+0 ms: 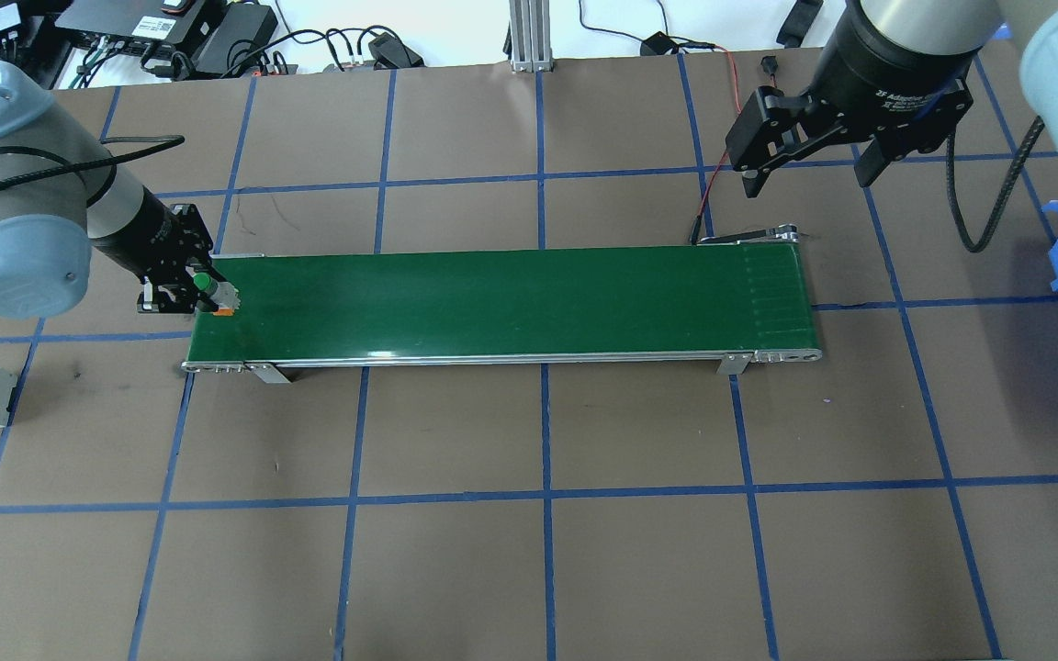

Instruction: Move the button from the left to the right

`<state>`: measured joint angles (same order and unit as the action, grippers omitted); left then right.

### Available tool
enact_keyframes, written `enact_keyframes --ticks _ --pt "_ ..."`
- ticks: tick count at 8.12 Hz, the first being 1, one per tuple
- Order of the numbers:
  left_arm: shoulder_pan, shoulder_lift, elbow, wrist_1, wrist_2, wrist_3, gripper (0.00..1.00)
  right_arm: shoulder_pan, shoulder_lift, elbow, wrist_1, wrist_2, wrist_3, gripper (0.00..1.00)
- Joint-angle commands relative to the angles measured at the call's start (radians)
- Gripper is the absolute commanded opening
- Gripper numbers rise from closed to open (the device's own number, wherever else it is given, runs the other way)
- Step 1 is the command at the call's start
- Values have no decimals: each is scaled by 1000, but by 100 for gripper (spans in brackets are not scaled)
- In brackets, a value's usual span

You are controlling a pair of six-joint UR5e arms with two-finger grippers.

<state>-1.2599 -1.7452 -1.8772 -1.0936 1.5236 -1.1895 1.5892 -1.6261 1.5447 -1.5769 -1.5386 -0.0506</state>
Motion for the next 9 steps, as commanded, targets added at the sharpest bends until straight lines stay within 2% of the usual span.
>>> enact_keyframes --ticks 1,4,5,6,7,9 --pt "-30 -46 -2 15 1 -33 0 0 0 0 0 0 0 100" --pt "-30 -66 0 18 -3 -19 0 0 0 0 0 2 0 100" --pt "-30 -66 0 29 3 -16 8 0 2 0 0 2 0 100" --pt "-30 -66 0 26 29 -12 67 0 3 0 0 2 0 100" --pt "-33 -70 -2 32 82 -2 100 0 3 0 0 0 0 100" --pt "-33 -70 -2 35 86 4 100 0 5 0 0 2 0 100"
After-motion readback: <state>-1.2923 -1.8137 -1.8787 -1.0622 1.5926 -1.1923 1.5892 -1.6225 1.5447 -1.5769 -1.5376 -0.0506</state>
